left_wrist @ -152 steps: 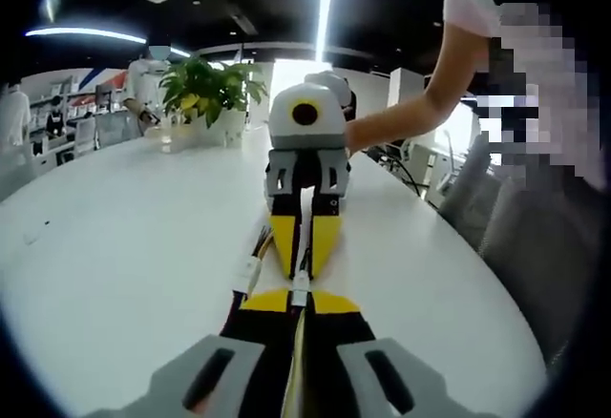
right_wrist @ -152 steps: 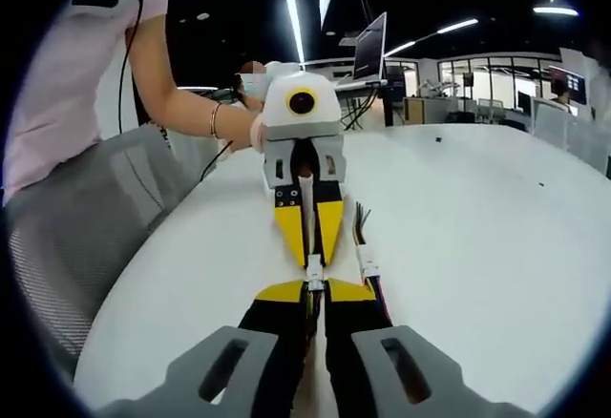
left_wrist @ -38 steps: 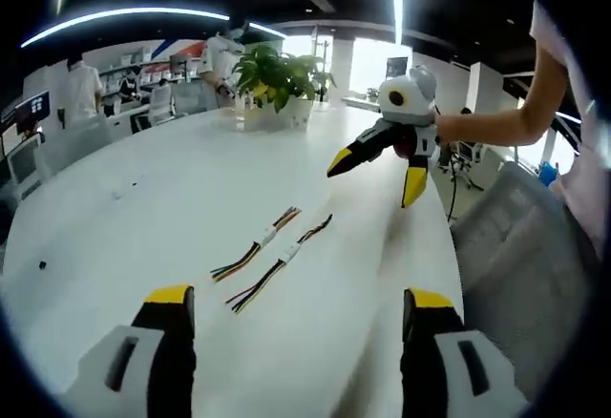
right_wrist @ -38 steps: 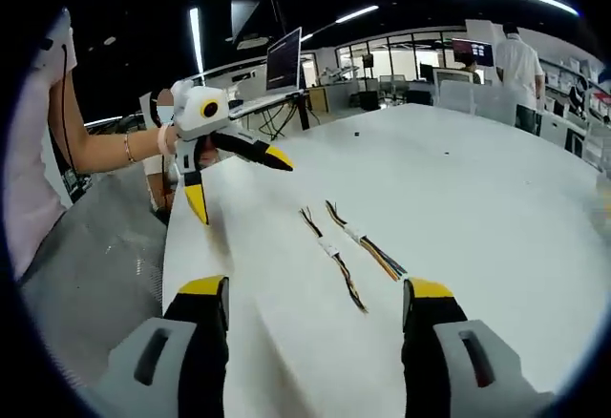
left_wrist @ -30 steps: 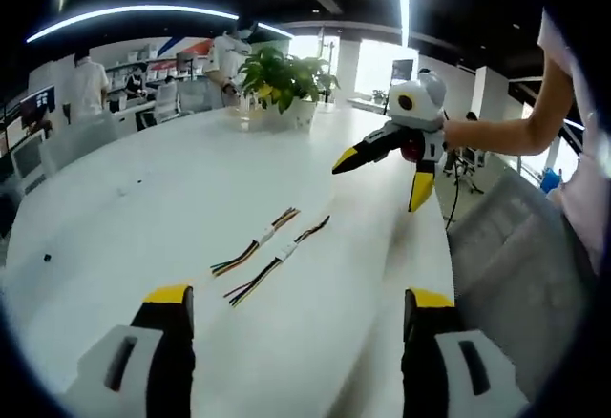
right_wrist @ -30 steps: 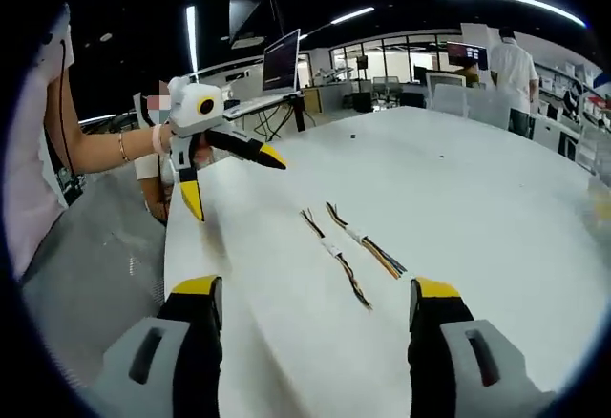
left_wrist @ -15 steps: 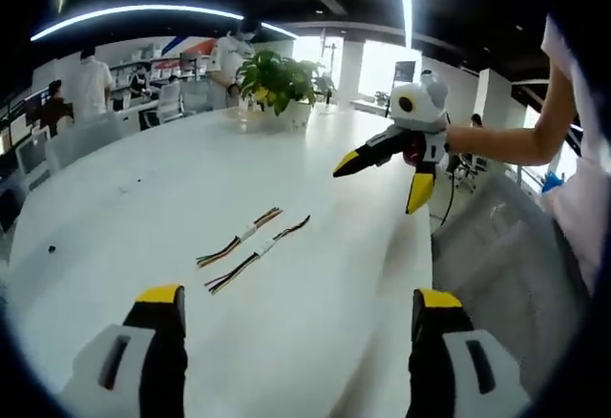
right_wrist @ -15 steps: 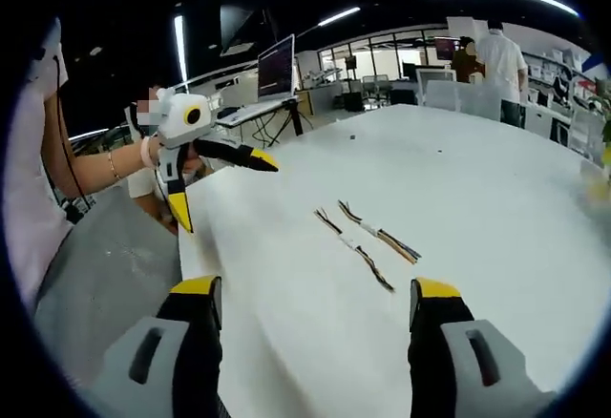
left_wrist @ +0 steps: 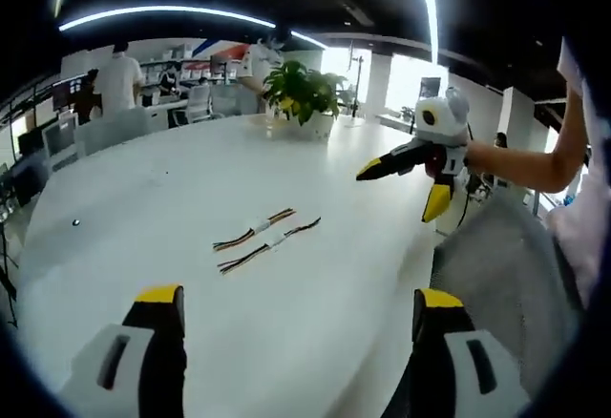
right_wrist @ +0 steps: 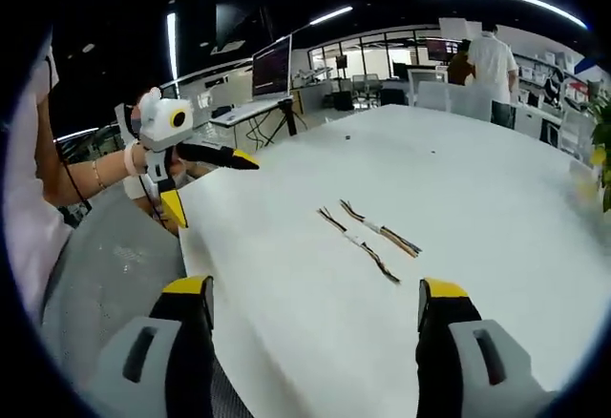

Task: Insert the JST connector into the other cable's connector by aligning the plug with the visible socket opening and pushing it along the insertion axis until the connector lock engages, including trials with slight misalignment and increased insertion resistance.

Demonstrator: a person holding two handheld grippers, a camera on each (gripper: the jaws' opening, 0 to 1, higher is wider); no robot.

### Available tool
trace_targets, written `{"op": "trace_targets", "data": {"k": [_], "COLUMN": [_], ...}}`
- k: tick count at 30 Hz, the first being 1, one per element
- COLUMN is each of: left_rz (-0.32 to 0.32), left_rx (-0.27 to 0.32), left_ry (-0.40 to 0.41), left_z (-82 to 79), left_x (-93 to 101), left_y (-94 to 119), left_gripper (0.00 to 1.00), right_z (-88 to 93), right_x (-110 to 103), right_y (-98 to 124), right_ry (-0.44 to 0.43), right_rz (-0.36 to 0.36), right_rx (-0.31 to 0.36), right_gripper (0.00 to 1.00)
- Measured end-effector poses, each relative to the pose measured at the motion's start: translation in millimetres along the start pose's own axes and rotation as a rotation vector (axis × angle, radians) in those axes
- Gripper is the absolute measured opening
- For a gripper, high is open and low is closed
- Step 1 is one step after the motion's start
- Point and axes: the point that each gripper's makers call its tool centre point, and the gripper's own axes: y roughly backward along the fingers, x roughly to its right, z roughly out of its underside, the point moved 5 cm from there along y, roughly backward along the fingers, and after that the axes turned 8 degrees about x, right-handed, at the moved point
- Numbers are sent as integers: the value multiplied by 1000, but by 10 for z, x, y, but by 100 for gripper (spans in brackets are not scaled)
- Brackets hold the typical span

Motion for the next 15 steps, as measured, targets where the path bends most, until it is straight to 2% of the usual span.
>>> {"op": "trace_targets", "data": {"k": [2,6,10,15], "left_rz": [-19,-16,-28,-56], "left_rx": [-8,-23,-36,-32], "left_ry": [-16,8,-4,13], "left_z": [7,18,46,79], "left_x": [5,51,106,126], "left_y": [32,61,63,47], "left_gripper": [99,99,99,99], "right_z": [3,3,7,74], "right_x": [-12,-48,-70,-93], "right_y": [-2,15,41,73], "right_ry": [5,8,7,3], "right_rz": [5,16,44,74], "right_rx": [-4,-7,1,-6], "right_gripper": [87,88,89,89]}}
